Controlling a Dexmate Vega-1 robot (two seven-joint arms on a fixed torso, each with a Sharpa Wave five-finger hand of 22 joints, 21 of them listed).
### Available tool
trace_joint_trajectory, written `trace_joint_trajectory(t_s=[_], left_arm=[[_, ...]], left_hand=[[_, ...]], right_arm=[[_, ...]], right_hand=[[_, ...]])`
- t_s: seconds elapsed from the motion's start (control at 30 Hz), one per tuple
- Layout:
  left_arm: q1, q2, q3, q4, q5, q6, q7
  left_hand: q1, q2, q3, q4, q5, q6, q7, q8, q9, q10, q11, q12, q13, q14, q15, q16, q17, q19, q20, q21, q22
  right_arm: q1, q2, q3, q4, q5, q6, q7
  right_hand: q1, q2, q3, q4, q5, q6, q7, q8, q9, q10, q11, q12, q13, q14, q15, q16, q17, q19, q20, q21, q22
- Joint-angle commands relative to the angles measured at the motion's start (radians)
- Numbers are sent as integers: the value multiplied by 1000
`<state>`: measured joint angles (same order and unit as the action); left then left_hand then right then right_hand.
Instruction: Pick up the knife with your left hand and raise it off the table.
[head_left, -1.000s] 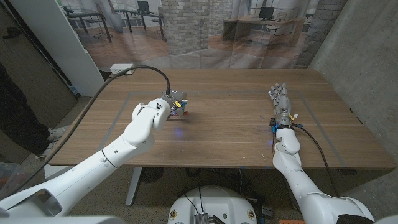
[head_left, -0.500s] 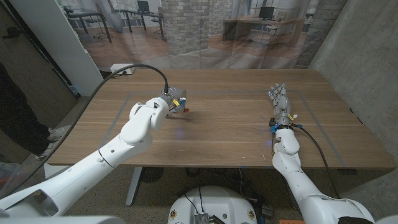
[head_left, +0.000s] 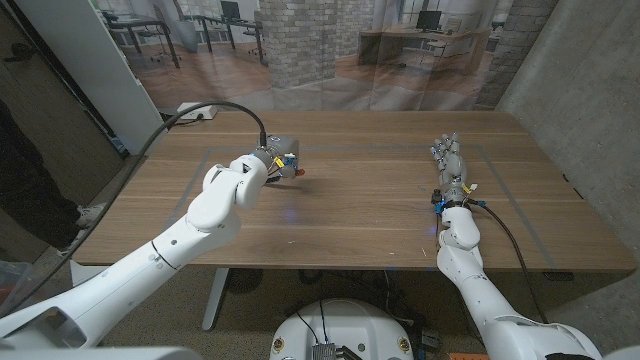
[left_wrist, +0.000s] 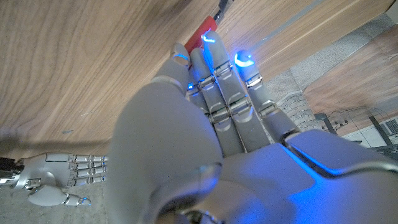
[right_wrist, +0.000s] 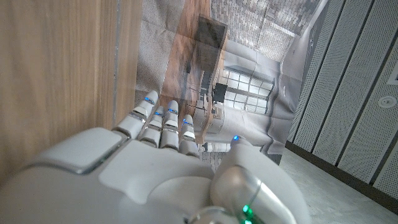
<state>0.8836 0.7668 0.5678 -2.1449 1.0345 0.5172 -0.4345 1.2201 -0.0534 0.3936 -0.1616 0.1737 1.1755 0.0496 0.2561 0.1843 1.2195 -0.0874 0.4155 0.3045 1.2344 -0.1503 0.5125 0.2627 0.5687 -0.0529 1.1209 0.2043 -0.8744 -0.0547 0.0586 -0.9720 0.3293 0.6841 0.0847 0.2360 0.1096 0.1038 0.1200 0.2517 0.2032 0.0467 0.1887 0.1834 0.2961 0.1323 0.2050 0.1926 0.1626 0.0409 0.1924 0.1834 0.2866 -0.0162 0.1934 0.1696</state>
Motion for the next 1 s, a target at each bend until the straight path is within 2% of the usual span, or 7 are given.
trace_joint_trajectory(t_s=[0.03,0.13,0.53,1.0], left_arm=[[21,19,-32,-18,-69,-21,75],[29,25,-42,-24,-86,-29,96],[46,44,-70,-30,-132,-61,168],[51,56,-110,9,-218,-140,282]], left_hand=[[74,84,-3,1,5,23,11,4,18,17,-13,0,3,72,-75,-4,6,-9,-117,8,3],[75,84,-4,1,5,25,17,4,18,16,-13,-1,5,73,-76,-4,8,-10,-118,10,2],[73,85,-5,3,5,25,13,1,18,19,-15,-2,8,74,-74,-6,12,-11,-120,17,0],[73,84,-6,3,6,27,14,-1,19,20,-17,-4,13,76,-74,-8,16,-14,-121,25,-2]], right_arm=[[-29,-1,-15,-44,-6,-7,-27],[-37,-2,-20,-57,-8,-10,-36],[-72,-5,-39,-108,-21,-14,-80],[-97,-12,-70,-158,-47,-23,-145]], right_hand=[[-6,-2,0,-4,4,-4,-2,1,6,-4,-1,-6,5,-7,2,-3,3,-1,-7,-1,2],[-6,-2,0,-4,4,-6,-2,1,6,-4,0,-6,5,-8,2,-4,4,-1,-7,-1,2],[-7,-2,-1,-4,5,-8,-1,1,6,-4,2,-5,5,-8,2,-3,4,-2,-7,-1,2],[-8,-2,-1,-5,6,-8,0,2,6,-5,0,-5,5,-8,2,-3,3,-2,-7,-1,2]])
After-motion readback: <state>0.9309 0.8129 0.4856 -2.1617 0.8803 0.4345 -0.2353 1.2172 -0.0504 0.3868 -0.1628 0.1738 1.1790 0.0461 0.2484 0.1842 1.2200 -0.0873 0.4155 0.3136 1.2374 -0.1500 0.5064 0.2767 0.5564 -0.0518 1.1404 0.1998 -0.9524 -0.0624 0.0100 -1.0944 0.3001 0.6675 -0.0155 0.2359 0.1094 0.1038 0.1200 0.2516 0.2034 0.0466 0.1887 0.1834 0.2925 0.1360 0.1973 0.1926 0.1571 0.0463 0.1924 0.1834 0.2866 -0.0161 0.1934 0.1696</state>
